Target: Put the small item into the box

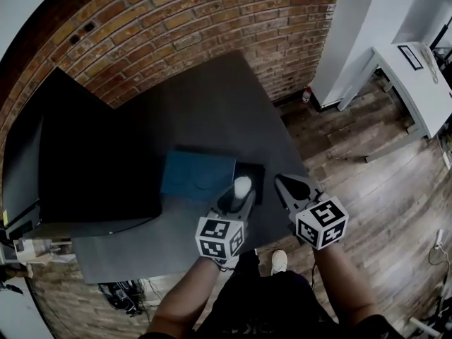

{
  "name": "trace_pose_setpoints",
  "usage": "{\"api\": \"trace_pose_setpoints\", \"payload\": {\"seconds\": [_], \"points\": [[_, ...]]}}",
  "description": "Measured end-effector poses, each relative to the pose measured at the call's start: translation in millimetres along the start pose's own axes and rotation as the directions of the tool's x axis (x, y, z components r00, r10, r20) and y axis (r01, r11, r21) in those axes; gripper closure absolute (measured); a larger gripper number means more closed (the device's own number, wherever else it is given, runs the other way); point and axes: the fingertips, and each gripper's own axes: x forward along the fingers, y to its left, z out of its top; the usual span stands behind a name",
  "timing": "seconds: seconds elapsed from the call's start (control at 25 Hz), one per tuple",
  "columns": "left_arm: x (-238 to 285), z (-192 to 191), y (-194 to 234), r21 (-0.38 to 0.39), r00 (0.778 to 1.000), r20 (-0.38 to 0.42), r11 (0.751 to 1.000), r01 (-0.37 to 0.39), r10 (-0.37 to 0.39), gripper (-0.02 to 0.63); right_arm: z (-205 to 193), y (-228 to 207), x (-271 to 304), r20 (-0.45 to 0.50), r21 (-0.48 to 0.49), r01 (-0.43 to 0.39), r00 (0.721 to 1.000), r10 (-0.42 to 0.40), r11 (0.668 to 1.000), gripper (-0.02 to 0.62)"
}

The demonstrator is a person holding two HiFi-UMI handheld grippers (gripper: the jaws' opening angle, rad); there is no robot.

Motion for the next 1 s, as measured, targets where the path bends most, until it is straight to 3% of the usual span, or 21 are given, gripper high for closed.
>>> {"api": "trace_pose_setpoints", "payload": {"seconds": [0.48, 1.0], "points": [[42, -26, 8, 0.004, 0.994, -0.107, 1.000, -0.006, 0.007, 0.402, -17, -17, 4, -0.042, 0.024, 0.044, 0.998, -0.043, 0.999, 0.577], [55, -46, 20, 0.023, 0.972, -0.216, 0.996, -0.086, 0.089, 0.402, -38, -21, 9, -0.072, 0.064, 0.068, 0.995, -0.063, 0.996, 0.577]]}}
